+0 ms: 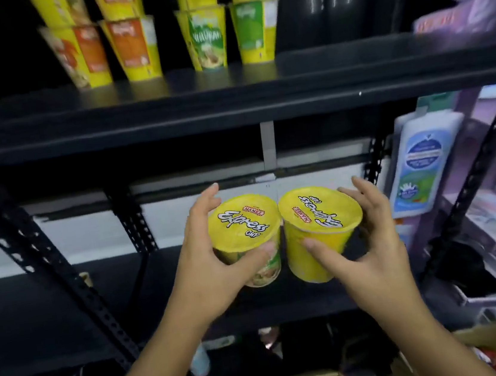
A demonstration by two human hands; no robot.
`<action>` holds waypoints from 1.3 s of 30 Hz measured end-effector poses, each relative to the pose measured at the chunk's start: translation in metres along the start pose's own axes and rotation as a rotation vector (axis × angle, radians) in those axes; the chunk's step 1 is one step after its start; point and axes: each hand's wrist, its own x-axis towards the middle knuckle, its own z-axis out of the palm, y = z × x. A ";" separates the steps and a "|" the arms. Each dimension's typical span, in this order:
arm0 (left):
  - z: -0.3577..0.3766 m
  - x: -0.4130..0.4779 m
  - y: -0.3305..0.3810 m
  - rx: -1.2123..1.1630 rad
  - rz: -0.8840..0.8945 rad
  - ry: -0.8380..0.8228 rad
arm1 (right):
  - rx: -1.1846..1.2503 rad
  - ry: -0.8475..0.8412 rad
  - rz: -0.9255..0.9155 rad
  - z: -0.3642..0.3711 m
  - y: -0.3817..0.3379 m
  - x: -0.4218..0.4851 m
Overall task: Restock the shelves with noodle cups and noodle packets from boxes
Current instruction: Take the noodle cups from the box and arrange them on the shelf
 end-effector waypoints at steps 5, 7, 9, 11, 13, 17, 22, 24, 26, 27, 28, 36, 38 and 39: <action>-0.027 0.055 0.058 -0.066 0.131 0.067 | 0.090 0.006 -0.103 -0.002 -0.054 0.064; -0.035 0.076 0.080 -0.100 0.178 0.103 | 0.104 0.007 -0.149 -0.006 -0.075 0.089; -0.040 0.096 0.101 -0.144 0.209 0.126 | 0.124 -0.005 -0.184 -0.012 -0.095 0.113; -0.042 0.114 0.121 -0.155 0.242 0.154 | 0.146 -0.026 -0.211 -0.018 -0.113 0.139; -0.042 0.133 0.136 -0.145 0.272 0.194 | 0.142 -0.043 -0.234 -0.021 -0.125 0.165; -0.036 0.170 0.156 -0.153 0.250 0.249 | 0.124 -0.093 -0.236 -0.022 -0.131 0.213; -0.024 0.208 0.163 -0.080 0.163 0.264 | 0.103 -0.151 -0.197 -0.019 -0.120 0.257; -0.021 0.218 0.161 -0.062 0.125 0.264 | 0.093 -0.176 -0.189 -0.018 -0.115 0.268; -0.017 0.226 0.159 -0.024 0.102 0.255 | 0.082 -0.185 -0.181 -0.019 -0.111 0.276; -0.016 0.227 0.158 -0.008 0.093 0.240 | 0.079 -0.190 -0.180 -0.019 -0.109 0.279; -0.016 0.226 0.158 -0.004 0.080 0.216 | 0.078 -0.201 -0.176 -0.019 -0.106 0.280; -0.032 0.231 0.134 0.107 0.039 -0.016 | -0.072 -0.334 -0.157 -0.022 -0.090 0.286; -0.035 0.236 0.131 0.107 0.044 -0.036 | -0.102 -0.320 -0.142 -0.021 -0.093 0.288; -0.036 0.240 0.130 0.117 0.053 -0.044 | -0.126 -0.307 -0.141 -0.021 -0.094 0.288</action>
